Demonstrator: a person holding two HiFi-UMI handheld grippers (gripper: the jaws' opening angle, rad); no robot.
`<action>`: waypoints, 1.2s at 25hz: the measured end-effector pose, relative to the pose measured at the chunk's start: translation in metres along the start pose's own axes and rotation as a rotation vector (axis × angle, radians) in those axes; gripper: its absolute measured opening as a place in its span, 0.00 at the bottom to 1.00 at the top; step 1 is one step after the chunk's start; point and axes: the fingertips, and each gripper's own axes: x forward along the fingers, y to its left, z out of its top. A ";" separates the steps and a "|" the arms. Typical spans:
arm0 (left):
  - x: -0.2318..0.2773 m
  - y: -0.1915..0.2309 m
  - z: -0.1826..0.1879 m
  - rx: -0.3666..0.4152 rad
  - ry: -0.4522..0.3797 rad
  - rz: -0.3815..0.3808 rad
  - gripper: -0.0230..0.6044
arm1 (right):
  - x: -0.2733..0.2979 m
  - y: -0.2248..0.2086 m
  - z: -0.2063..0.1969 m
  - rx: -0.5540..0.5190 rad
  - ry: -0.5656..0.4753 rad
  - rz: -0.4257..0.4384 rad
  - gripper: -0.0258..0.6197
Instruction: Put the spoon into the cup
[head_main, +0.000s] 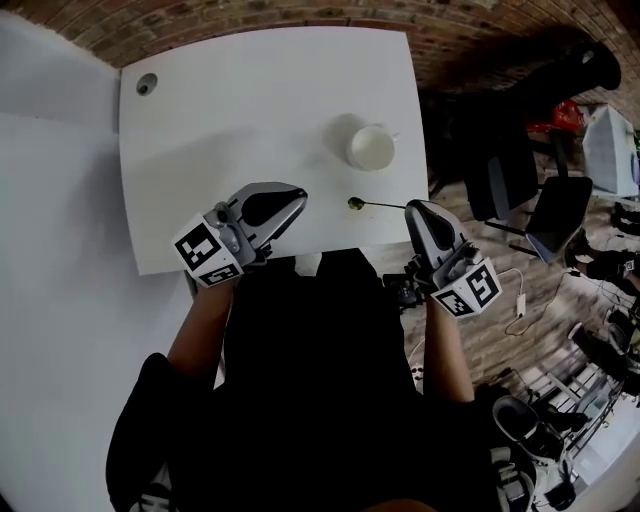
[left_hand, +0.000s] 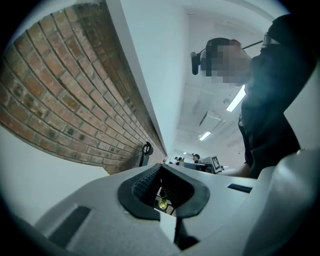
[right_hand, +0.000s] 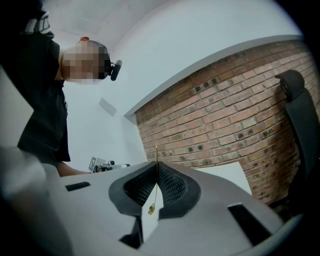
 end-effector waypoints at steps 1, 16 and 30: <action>0.004 0.000 0.000 0.000 -0.003 0.017 0.06 | 0.002 -0.004 0.004 0.000 0.010 0.023 0.05; 0.032 -0.007 -0.034 0.033 0.009 0.330 0.06 | 0.029 -0.079 0.019 -0.032 0.099 0.305 0.05; 0.040 -0.018 -0.046 0.034 0.019 0.406 0.06 | 0.061 -0.114 -0.024 -0.053 0.168 0.372 0.05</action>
